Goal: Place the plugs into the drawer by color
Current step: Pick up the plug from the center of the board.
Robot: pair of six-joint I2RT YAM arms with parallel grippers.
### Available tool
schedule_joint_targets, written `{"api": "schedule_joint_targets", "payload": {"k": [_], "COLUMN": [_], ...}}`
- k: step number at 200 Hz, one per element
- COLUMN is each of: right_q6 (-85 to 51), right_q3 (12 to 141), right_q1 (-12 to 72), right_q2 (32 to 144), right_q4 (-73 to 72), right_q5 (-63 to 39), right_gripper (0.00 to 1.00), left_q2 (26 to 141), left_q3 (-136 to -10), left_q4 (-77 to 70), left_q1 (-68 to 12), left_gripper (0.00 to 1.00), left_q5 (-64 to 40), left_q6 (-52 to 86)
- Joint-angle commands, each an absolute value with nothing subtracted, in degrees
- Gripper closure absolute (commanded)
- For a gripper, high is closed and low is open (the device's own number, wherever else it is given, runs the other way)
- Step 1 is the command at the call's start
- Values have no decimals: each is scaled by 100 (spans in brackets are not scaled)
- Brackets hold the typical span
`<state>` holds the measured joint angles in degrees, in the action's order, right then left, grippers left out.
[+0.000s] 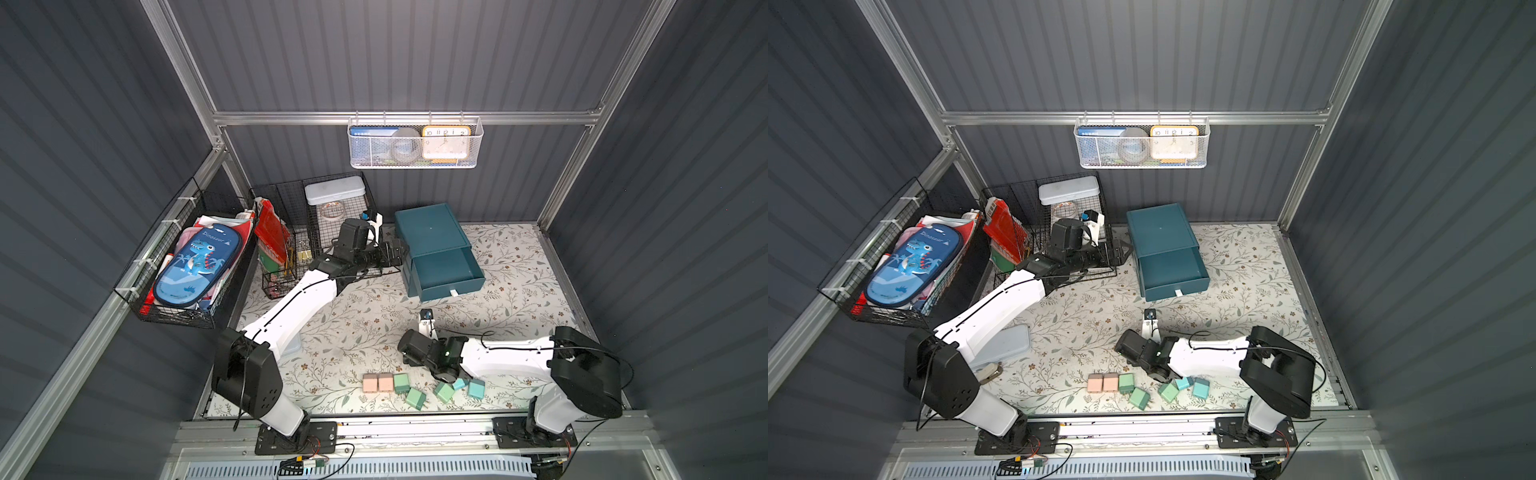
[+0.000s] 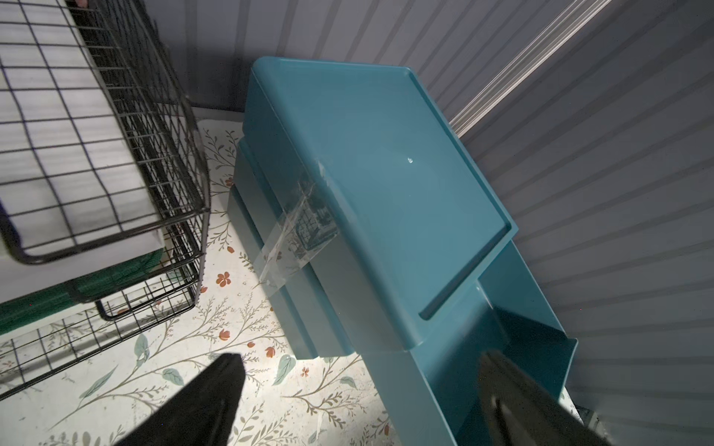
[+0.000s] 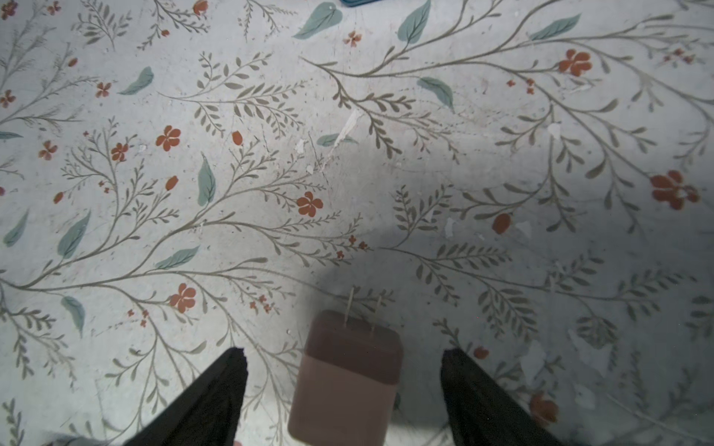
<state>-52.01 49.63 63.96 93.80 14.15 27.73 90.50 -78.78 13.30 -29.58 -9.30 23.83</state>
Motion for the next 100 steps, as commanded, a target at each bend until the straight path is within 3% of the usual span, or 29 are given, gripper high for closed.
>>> {"api": "schedule_joint_targets", "payload": {"k": [1, 40, 100], "right_q6": [-5361, -5457, -5513], "right_q3": [5147, 4970, 4941], "right_q1": [6399, 6324, 6300], "right_q2": [9549, 9624, 9827], "right_q4": [1758, 1638, 1829], "right_q5": [2832, 2684, 2498], "right_gripper": [18, 30, 39], "left_q2": [8910, 8965, 8974], "left_q3": [-7820, -7857, -7904], "left_q4": [1450, 1450, 1450], "left_q1": [-2918, -2918, -2911], "left_gripper": [1, 1, 1], "left_q5": [-966, -1018, -1003], "left_q6": [2279, 2259, 2219]}}
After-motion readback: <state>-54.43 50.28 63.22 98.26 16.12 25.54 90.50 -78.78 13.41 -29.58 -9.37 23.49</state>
